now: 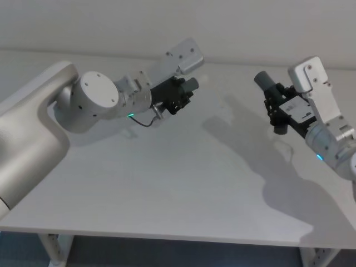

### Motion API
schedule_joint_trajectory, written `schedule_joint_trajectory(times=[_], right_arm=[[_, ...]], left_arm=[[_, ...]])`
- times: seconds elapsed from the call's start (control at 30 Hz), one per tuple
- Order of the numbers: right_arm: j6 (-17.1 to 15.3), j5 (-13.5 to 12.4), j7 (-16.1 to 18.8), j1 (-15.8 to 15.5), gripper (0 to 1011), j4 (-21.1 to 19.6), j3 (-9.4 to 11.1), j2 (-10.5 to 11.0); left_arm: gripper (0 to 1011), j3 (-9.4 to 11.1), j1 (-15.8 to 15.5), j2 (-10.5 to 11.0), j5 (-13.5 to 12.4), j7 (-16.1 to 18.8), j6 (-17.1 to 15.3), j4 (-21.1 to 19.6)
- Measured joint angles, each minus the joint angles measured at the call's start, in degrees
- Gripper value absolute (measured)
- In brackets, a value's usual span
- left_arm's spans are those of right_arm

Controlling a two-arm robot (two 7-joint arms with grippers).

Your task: Use both hands to pick up one end of the pipe from the table, align the ends, and insert them.

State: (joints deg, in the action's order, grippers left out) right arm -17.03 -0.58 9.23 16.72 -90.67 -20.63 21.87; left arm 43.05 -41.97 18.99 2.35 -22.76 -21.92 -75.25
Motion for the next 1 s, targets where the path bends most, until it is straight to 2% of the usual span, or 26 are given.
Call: schedule_joint_trajectory(times=[0.17, 0.27, 0.37, 0.57, 0.8, 1.0], right_arm=[[3.3, 2.7, -0.3, -0.1, 274, -0.7, -0.5, 1.9], [5.7, 4.6, -0.6, -0.1, 274, -1.0, -0.9, 3.3], [8.1, 6.5, -0.8, -0.1, 274, -1.1, -1.3, 4.7], [13.4, 10.6, -1.4, 0.3, 274, -1.2, -2.2, 7.3], [19.4, 15.6, -1.6, 1.1, 274, -0.6, -3.5, 10.4], [22.7, 18.9, -1.4, 1.9, 274, 0.0, -4.5, 12.4]], left_arm=[[368, 2.4, -1.5, 1.4, -3.8, -0.6, 3.4, -0.6], [368, 3.4, -2.1, 2.1, -5.4, -0.8, 4.7, -0.9], [368, 5.0, -3.1, 3.0, -8.2, -0.9, 7.1, -1.2], [368, 7.3, -4.5, 4.3, -12.1, -0.9, 10.4, -1.7], [368, 10.1, -6.2, 6.0, -18.1, 0.1, 15.3, -2.2], [368, 12.3, -7.6, 7.3, -22.9, 1.4, 19.0, -2.6]])
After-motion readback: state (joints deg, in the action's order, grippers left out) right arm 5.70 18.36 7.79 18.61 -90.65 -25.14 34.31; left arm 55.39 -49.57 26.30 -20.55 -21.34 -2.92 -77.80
